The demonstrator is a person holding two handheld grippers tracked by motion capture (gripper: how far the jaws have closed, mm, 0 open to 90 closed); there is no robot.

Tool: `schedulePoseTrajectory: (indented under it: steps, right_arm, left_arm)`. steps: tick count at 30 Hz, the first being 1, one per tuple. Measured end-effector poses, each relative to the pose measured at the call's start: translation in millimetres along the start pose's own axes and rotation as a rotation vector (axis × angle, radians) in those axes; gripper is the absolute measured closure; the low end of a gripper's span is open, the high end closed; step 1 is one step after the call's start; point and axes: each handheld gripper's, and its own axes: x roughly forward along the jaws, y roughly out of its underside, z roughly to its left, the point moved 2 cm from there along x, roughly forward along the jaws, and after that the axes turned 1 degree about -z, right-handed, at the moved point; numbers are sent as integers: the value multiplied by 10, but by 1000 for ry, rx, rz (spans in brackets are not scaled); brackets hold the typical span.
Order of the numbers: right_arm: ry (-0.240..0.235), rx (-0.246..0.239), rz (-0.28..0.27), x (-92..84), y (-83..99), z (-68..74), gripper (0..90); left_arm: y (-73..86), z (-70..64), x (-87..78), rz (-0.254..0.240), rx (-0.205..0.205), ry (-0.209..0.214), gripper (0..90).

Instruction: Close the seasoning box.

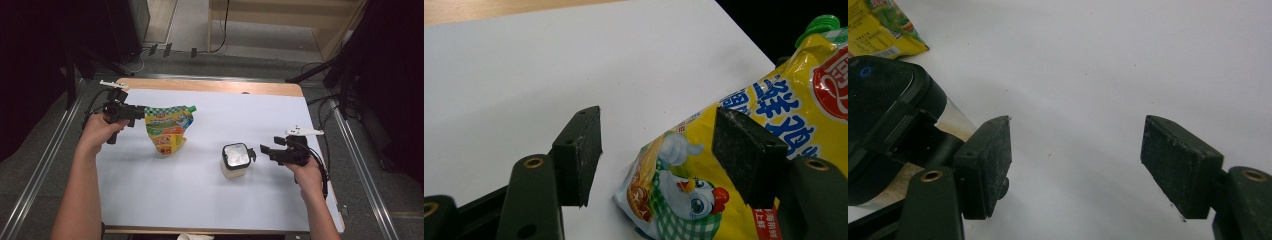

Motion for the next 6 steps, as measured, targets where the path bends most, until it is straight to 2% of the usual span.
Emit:
schedulePoseTrajectory:
  steps: [6]
  right_arm:
    - [10,1,12,10,23,-29,274]
  left_arm:
    - [6,14,5,1,-3,-1,374]
